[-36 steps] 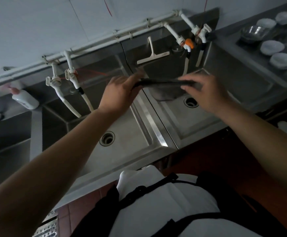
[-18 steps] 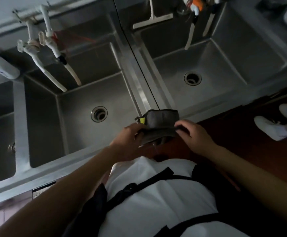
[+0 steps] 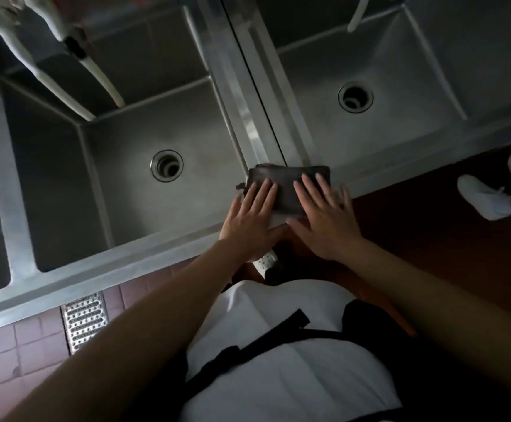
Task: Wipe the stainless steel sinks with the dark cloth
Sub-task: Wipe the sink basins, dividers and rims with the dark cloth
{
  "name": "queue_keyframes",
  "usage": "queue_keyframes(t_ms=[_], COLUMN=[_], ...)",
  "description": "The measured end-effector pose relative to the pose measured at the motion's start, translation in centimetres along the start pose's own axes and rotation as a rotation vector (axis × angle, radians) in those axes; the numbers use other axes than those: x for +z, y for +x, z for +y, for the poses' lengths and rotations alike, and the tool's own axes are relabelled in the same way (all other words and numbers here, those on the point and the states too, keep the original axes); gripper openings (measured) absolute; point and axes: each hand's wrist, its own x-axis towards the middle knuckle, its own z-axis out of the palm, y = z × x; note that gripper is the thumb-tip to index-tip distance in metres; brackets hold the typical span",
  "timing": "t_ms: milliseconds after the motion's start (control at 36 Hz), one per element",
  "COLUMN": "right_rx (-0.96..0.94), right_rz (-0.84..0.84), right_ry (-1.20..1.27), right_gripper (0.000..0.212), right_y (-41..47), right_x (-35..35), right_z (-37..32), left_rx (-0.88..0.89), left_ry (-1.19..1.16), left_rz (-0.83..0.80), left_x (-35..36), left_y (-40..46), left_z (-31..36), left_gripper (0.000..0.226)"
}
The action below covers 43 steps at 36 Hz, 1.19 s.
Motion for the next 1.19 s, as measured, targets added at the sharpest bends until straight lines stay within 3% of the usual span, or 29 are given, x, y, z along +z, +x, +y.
queue_keyframes(t_ms=[111,222,333,472,556,639,833,1083,1194], right_rx=[-0.018,-0.051,-0.123,-0.144,-0.163,-0.179,-0.355,-0.366,-0.254], right_rz=[-0.072,-0.086,0.099,0.295,0.284,0.178,-0.127,-0.240,-0.185], right_ry=[-0.061,-0.011,0.102,0.064,0.116,0.144,0.154,0.624,0.822], right_gripper=[0.081,0.075,0.061,0.034,0.029,0.025,0.023,0.038,0.036], right_y=[-0.2,0.4,0.6,1.4,2.6,3.3,2.4,1.8,1.7], right_x=[1.8,0.8,-0.1,-2.1,-5.9,-9.8,-13.9,-9.9,-7.5], right_z=[1.5,1.8,3.4,1.6,-2.8,-9.2,-26.4,-42.6,-47.1], left_rx=[-0.031,-0.022,-0.009,0.029,-0.007,-0.002,-0.086,-0.160,-0.213], left_ry=[-0.019,-0.128,-0.131,-0.199,-0.399,-0.639,-0.819,-0.898,-1.096], left_rz=[0.002,-0.035,-0.063,-0.111,-0.093,0.071,0.306,0.344,0.283], left_x=[2.1,1.2,0.1,-2.1,-3.9,-6.7,-11.5,-13.5,-14.2], left_y=[-0.2,-0.1,0.1,0.7,-0.3,-3.3,-15.6,-32.2,-35.8], left_z=[-0.7,-0.9,-2.0,-3.2,-4.4,-5.9,-15.1,-28.3,-31.8], left_gripper=[0.090,0.078,0.072,0.073,0.084,0.085,0.052,0.026,0.025])
